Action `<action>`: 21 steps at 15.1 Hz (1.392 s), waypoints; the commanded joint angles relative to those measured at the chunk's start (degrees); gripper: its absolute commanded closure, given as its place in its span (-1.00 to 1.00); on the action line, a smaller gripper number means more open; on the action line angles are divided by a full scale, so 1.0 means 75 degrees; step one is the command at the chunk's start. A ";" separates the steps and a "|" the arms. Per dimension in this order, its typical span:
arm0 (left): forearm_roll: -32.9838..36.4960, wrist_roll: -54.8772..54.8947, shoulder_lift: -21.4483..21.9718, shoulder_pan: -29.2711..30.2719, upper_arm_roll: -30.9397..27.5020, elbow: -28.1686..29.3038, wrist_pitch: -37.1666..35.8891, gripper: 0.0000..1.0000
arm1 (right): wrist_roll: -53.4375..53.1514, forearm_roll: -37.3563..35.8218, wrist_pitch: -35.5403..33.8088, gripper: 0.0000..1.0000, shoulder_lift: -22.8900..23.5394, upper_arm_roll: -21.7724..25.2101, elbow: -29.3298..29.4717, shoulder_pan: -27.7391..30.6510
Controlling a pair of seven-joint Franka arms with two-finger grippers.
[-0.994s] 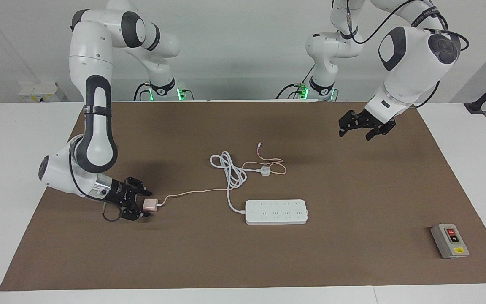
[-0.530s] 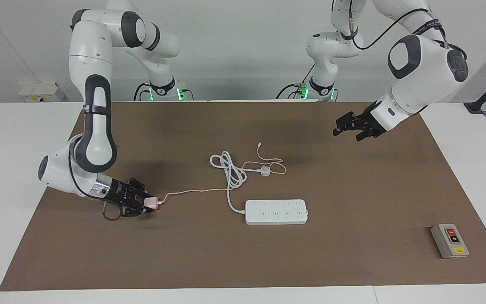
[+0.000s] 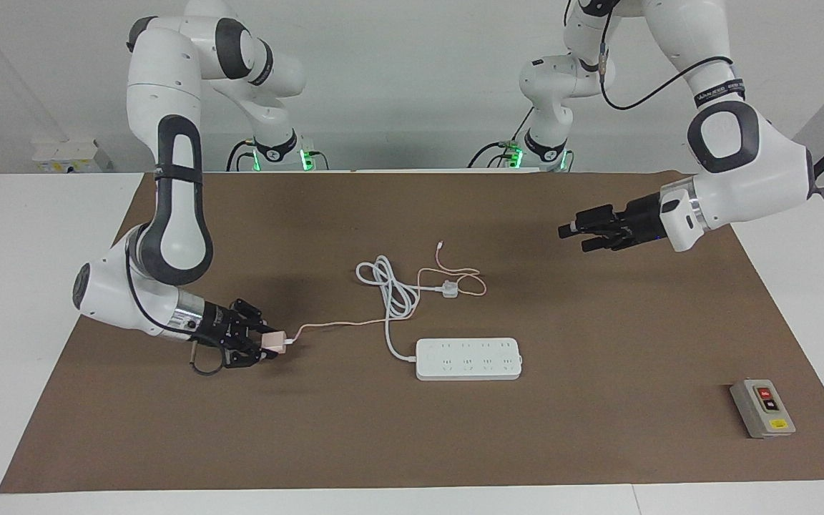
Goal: Plug charger into power strip
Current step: 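Lift the charger with the right gripper while the left gripper approaches, then grasp the charger with the left gripper while the right gripper holds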
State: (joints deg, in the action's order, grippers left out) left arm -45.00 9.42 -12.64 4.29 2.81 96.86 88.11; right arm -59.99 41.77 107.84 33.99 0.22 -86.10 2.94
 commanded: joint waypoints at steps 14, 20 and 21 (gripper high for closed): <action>-0.5295 0.2550 -0.2486 -0.0666 0.0234 -0.0481 0.1084 -1.00 | -0.4163 0.0149 0.0502 1.00 -0.0524 -0.0018 0.1226 -0.2838; -0.6141 0.2600 -0.2370 -0.1018 0.0246 0.0010 0.0956 -1.00 | -0.4716 0.0090 0.1265 1.00 -0.0512 0.0017 0.1226 -0.3707; -0.6129 0.2600 -0.2334 -0.1006 0.0246 0.0150 0.0874 -1.00 | -0.4740 0.0079 0.1382 1.00 -0.0512 0.0006 0.1226 -0.3789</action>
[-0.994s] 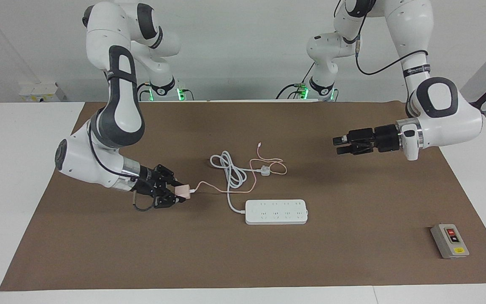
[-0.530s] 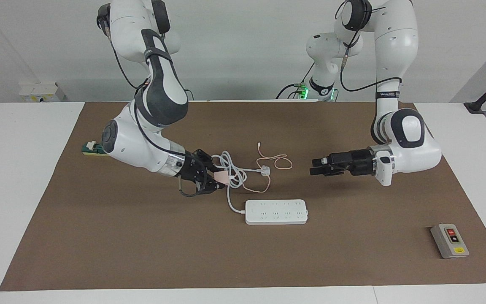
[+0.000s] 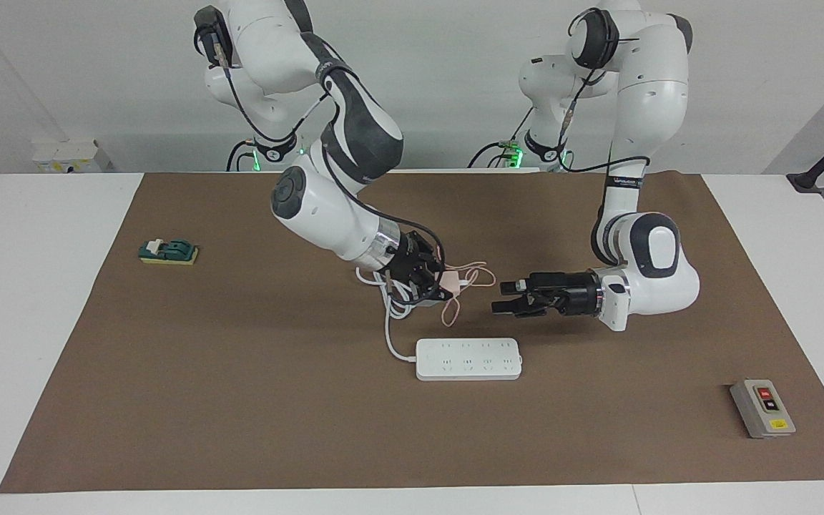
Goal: Plug charger into power strip
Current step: 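Grasp the charger with the left gripper while the right gripper holds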
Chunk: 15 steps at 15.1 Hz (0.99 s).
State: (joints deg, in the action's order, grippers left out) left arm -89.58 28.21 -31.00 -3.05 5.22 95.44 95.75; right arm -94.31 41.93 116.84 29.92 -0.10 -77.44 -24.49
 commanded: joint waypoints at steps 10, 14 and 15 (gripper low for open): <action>-0.0196 0.1195 0.0711 -0.0038 -0.0075 0.1242 -0.1048 -0.98 | -0.0374 0.0034 0.0231 1.00 0.0031 0.0083 0.0071 -0.0343; -0.0243 0.1254 0.0946 -0.0050 -0.0075 0.1466 -0.0415 -0.90 | -0.0397 0.0034 0.0231 1.00 0.0030 0.0083 0.0071 -0.0332; -0.0255 0.1288 0.0958 -0.0108 -0.0075 0.1501 -0.0368 -0.90 | -0.0409 0.0034 0.0231 1.00 0.0030 0.0083 0.0071 -0.0332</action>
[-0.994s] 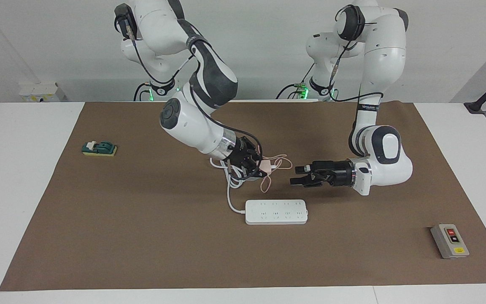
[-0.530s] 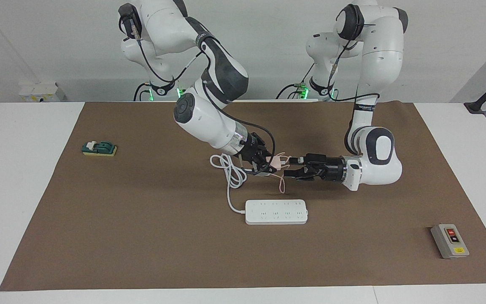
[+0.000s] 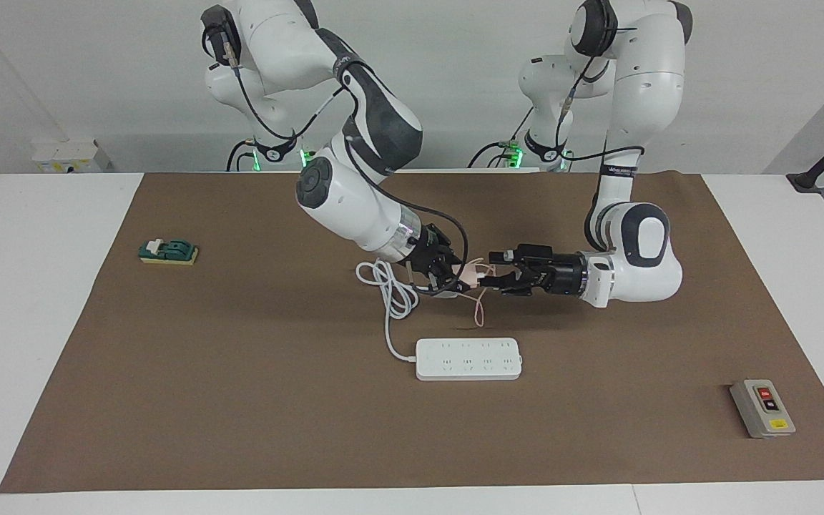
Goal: Plug charger into power strip
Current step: 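Grasp the charger with the left gripper while the right gripper holds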
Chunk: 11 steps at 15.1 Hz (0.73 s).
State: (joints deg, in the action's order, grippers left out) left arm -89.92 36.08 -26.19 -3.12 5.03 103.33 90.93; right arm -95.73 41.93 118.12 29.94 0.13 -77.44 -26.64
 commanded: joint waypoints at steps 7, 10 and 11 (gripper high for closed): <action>-0.0585 0.0591 0.0292 -0.0662 -0.0038 0.0460 0.0954 -0.75 | -0.0232 0.0034 0.0060 1.00 0.0027 0.0065 0.0071 -0.0058; -0.0584 0.0580 0.0293 -0.0651 -0.0050 0.0461 0.0896 -0.69 | -0.0232 0.0034 0.0060 1.00 0.0027 0.0053 0.0071 -0.0046; -0.0584 0.0568 0.0304 -0.0639 -0.0050 0.0461 0.0872 -0.68 | -0.0232 0.0034 0.0060 1.00 0.0027 0.0053 0.0071 -0.0046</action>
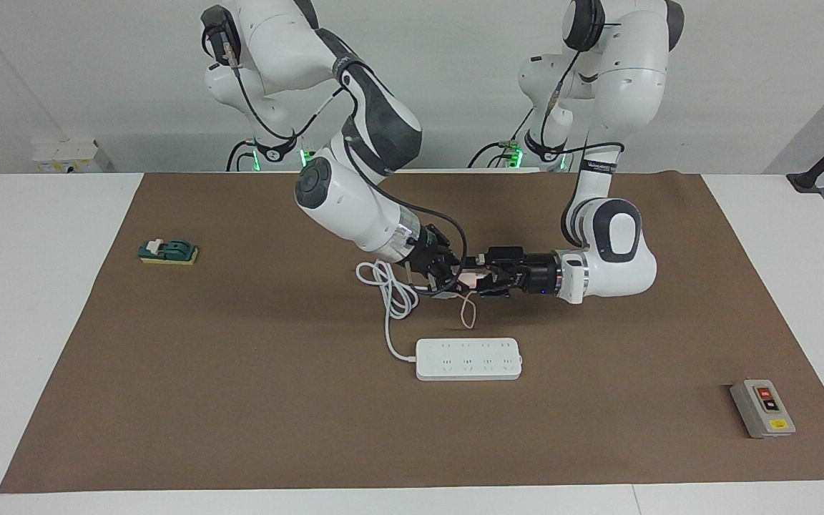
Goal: Plug charger into power strip
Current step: 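Grasp the charger with the left gripper while the right gripper holds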
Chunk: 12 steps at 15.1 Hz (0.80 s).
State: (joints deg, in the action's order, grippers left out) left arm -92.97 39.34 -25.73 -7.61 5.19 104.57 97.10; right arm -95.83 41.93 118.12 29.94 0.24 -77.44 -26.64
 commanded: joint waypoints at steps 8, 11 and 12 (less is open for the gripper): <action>-0.0178 0.0134 0.0244 -0.0052 -0.0072 0.0319 0.0132 0.25 | -0.0219 0.0046 0.0036 1.00 0.0027 0.0050 0.0071 0.0001; -0.0144 0.0134 0.0244 0.0018 -0.0083 0.0319 0.0050 0.99 | -0.0219 0.0069 0.0001 1.00 0.0027 0.0050 0.0071 0.0024; -0.0132 0.0145 0.0244 0.0018 -0.0095 0.0307 0.0038 1.00 | -0.0219 0.0069 0.0001 1.00 0.0027 0.0050 0.0071 0.0024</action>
State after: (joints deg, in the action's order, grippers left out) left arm -93.07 39.88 -25.65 -7.59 5.02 104.64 97.06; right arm -96.33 41.93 118.10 30.04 0.55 -77.45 -26.62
